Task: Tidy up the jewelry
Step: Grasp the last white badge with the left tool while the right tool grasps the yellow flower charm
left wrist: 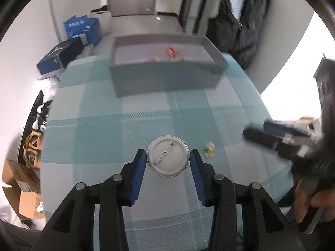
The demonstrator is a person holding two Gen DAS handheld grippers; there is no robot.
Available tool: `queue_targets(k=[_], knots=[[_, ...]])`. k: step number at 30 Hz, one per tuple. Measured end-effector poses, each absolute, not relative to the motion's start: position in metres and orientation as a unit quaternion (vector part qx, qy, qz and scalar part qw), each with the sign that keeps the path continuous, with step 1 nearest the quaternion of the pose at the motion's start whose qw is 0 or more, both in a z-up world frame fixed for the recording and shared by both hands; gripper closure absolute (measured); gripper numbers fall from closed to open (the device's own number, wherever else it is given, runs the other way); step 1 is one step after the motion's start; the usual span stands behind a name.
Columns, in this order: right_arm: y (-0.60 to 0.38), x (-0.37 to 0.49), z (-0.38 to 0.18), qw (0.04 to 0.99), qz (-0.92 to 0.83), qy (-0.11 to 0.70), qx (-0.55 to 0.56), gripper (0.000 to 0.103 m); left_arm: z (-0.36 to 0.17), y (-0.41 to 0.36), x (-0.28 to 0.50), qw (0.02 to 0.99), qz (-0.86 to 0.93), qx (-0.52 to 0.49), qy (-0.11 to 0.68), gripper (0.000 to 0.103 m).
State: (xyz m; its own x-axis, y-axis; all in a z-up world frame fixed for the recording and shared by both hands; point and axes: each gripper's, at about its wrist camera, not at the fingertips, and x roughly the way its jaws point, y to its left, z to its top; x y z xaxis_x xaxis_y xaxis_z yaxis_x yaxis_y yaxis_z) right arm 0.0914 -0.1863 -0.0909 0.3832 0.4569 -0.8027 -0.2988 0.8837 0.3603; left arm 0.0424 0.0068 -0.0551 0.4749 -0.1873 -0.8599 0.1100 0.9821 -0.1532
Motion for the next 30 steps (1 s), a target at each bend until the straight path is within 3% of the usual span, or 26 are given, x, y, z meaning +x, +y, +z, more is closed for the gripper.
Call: queue_targets(k=[4,13,19,28,30], knots=[[-0.164,0.085,-0.099,0.821,0.248,0.513,0.037,0.002,-0.041,0.028,0.042,0.870,-0.074,-0.081,0.481,0.066],[-0.121,0.073,-0.112,0.822,0.246,0.509,-0.069,0.020,-0.028,0.051,0.037,0.883,-0.056,-0.136,0.446,0.066],[-0.100,0.066,-0.115,0.832,0.223,0.490,-0.138,0.043,-0.028,0.063,0.033,0.880,-0.059,-0.152,0.445,0.066],[-0.088,0.067,-0.113,0.821,0.249,0.494,-0.144,0.091,-0.027,0.075,0.032,0.875,-0.062,-0.181,0.444,0.066],[-0.089,0.068,-0.114,0.820,0.250,0.496,-0.139,0.091,-0.026,0.076,0.031,0.875,-0.063,-0.182,0.444,0.066]])
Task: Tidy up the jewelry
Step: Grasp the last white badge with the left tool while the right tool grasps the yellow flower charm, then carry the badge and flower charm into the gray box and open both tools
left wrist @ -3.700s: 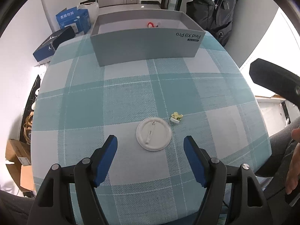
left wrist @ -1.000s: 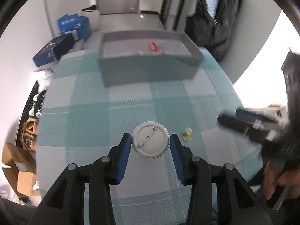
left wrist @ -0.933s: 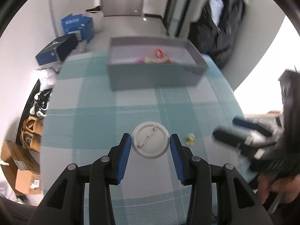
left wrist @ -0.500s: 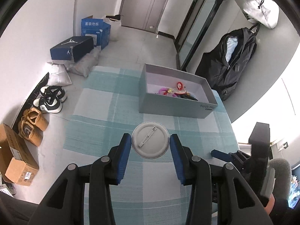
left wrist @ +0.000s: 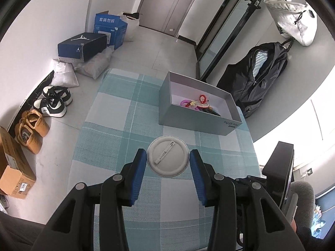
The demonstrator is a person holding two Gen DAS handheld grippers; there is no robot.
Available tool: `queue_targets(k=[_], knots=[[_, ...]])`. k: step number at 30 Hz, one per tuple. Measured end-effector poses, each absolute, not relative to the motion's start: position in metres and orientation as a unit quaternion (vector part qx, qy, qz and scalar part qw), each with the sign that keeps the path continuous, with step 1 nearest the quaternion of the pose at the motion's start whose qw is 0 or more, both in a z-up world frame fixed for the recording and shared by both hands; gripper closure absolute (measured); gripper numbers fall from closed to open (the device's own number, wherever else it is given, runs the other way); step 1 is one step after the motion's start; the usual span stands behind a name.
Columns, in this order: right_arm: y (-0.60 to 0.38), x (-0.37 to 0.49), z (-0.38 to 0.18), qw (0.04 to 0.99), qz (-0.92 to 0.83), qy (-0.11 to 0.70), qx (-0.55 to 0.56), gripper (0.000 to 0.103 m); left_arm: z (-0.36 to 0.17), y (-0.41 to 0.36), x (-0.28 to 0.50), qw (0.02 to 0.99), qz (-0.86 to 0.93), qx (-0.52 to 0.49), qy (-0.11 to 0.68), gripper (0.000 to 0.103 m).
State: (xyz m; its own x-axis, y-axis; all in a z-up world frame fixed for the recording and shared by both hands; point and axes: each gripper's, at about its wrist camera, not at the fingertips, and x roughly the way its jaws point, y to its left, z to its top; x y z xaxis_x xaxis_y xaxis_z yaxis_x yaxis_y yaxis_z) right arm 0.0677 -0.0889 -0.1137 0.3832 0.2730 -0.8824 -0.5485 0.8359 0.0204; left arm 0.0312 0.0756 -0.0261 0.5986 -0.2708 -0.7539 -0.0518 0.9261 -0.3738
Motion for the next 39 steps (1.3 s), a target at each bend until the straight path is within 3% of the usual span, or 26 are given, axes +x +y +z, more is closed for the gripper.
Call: queue_targets(k=[9,20,30,39], knots=[[-0.086,0.066,-0.108,0.815,0.268,0.500,-0.116,0.091,-0.026,0.071,0.033,0.876,-0.062,-0.175,0.445,0.066],[-0.104,0.083,-0.075,0.823,0.298,0.483,-0.013,0.091,-0.027,0.058,0.049,0.875,-0.058,-0.158,0.454,0.066],[-0.134,0.143,-0.029,0.832,0.296,0.465,0.056,0.091,-0.002,0.039,0.090,0.876,-0.085,-0.148,0.452,0.066],[-0.126,0.199,-0.004,0.839,0.306,0.447,0.042,0.091,-0.001,0.024,0.140,0.868,-0.117,-0.118,0.469,0.066]])
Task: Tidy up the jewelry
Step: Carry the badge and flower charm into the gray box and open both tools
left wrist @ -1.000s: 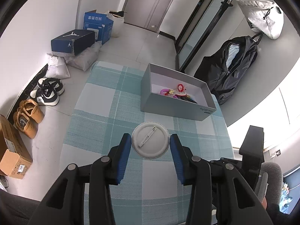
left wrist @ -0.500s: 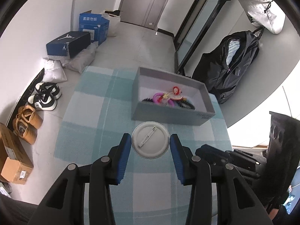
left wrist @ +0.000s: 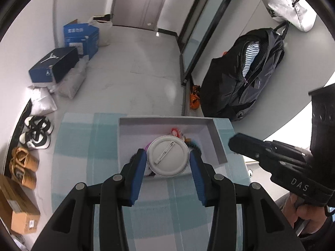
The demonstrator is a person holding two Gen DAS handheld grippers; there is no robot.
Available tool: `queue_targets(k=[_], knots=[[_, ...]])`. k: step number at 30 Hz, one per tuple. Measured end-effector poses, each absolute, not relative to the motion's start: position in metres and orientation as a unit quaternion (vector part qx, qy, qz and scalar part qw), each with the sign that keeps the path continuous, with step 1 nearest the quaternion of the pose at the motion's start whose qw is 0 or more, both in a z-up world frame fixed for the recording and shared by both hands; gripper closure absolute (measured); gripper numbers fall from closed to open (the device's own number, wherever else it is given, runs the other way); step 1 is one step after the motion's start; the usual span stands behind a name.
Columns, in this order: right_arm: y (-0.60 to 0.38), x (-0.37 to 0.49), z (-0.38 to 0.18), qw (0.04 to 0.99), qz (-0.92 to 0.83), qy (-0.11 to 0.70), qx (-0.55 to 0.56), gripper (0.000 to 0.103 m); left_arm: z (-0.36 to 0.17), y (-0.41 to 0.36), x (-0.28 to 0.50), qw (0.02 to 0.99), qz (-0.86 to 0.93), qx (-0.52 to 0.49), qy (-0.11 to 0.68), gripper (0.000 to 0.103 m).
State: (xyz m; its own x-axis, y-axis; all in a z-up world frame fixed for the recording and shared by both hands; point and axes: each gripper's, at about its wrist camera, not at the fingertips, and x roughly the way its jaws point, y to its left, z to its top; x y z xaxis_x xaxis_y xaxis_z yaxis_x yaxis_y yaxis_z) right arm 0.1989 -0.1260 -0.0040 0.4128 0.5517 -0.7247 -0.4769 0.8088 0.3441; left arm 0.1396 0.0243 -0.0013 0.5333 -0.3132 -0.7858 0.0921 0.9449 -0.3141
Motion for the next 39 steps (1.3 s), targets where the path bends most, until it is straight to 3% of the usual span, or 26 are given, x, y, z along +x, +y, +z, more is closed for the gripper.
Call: queue_targets(k=[18,39], knots=[[-0.117,0.245,-0.053,0.812,0.311,0.488,0.075,0.091,-0.045,0.028,0.187,0.839,-0.130,-0.123,0.514,0.066],[-0.123,0.250,-0.061,0.807,0.294,0.505,0.088,0.091,-0.055,0.026,0.193,0.829,-0.134,-0.124,0.528,0.066]])
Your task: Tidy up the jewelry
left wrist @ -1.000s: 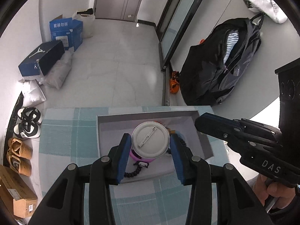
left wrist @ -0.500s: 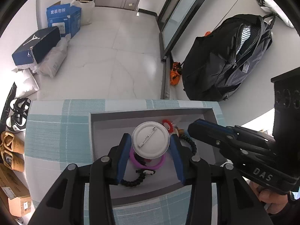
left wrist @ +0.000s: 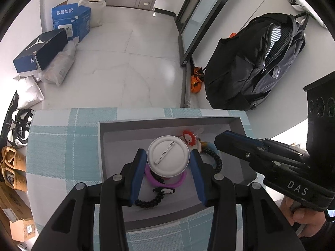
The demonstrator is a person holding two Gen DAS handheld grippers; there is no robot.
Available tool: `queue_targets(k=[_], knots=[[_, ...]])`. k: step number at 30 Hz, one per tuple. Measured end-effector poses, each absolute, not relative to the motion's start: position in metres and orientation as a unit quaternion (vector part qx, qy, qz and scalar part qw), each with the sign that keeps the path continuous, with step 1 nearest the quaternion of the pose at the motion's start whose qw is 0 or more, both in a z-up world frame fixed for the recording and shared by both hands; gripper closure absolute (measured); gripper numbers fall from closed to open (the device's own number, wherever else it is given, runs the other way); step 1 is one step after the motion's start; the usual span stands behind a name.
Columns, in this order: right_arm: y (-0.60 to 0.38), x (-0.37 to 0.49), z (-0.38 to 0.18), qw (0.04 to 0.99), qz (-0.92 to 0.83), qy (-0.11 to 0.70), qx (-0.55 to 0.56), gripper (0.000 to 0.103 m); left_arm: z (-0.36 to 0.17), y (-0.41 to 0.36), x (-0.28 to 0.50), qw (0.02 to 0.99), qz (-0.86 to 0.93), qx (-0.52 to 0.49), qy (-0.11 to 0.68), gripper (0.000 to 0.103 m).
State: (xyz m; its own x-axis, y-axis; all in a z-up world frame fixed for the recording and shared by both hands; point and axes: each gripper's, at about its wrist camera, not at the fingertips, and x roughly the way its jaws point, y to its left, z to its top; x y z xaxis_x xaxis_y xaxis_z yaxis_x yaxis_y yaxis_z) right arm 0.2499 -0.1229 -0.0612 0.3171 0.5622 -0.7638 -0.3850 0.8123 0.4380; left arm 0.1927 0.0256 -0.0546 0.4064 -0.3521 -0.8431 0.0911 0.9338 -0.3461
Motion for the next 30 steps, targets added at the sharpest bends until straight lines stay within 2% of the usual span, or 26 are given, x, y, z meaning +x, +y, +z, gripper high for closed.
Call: queue_targets(k=[10,12,14,15,18,22,27,30], knots=[[-0.128,0.249,-0.060,0.810,0.285,0.504,0.094,0.087,-0.057,0.027,0.195,0.818,-0.147,-0.146,0.537,0.065],[-0.132,0.249,-0.059,0.813,0.277,0.503,0.099,0.081,-0.057,0.024,0.195,0.816,-0.149,-0.140,0.541,0.063],[-0.138,0.248,-0.057,0.817,0.272,0.497,0.110,0.064,-0.054,0.024,0.193,0.820,-0.141,-0.135,0.538,0.044],[-0.140,0.248,-0.055,0.819,0.269,0.494,0.114,0.061,-0.053,0.025,0.192,0.821,-0.140,-0.137,0.536,0.042],[-0.147,0.247,-0.049,0.824,0.266,0.485,0.121,0.059,-0.050,0.026,0.189,0.825,-0.137,-0.137,0.531,0.041],[-0.153,0.244,-0.044,0.830,0.262,0.475,0.128,0.046,-0.048,0.024,0.185,0.829,-0.132,-0.126,0.529,0.040],[-0.155,0.238,-0.037,0.836,0.268,0.462,0.127,0.043,-0.037,0.017,0.175,0.847,-0.126,-0.095,0.508,0.040],[-0.158,0.230,-0.031,0.843,0.268,0.449,0.127,0.036,-0.030,0.017,0.168,0.855,-0.120,-0.093,0.496,0.040]])
